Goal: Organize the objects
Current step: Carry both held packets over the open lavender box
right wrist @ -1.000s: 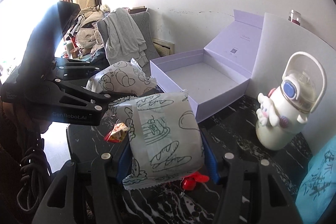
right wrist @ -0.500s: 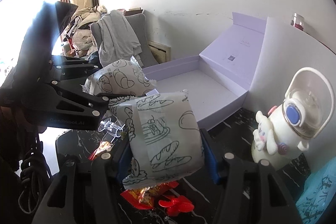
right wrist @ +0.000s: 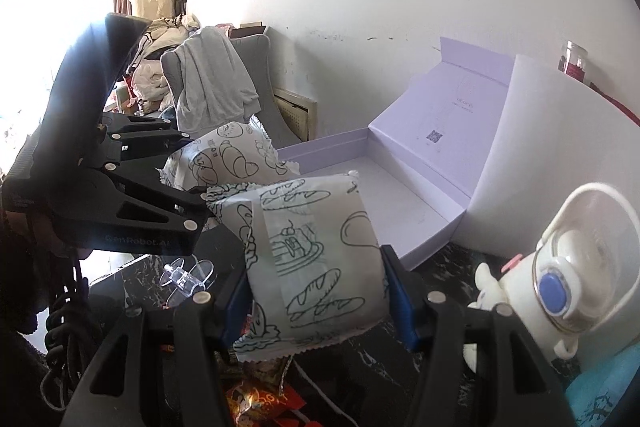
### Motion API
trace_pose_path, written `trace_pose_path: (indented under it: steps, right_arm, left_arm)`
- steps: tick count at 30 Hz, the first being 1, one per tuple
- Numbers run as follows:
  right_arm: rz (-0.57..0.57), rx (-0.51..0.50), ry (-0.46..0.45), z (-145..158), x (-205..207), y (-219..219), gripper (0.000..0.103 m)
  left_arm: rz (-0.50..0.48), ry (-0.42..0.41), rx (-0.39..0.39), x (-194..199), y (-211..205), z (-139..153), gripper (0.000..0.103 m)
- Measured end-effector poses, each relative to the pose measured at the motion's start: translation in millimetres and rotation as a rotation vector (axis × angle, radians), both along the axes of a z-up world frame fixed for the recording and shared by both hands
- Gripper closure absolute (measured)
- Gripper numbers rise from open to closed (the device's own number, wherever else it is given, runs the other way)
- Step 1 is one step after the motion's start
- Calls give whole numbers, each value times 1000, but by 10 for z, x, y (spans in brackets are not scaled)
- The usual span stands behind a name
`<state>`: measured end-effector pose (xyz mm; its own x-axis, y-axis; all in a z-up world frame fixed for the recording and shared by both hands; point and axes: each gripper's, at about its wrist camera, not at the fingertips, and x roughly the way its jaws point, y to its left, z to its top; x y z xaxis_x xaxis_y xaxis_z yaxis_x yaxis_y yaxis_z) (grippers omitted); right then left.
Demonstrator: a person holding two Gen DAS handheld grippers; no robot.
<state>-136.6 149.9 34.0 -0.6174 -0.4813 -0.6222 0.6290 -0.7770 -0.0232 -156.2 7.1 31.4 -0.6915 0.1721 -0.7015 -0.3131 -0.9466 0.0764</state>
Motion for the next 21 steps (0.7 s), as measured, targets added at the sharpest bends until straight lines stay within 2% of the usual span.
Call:
trace_pose_path:
  steps: [21]
  right_arm:
    - [51, 25, 55, 235, -712, -278, 43]
  left_arm:
    - [50, 71, -12, -643, -146, 192, 49]
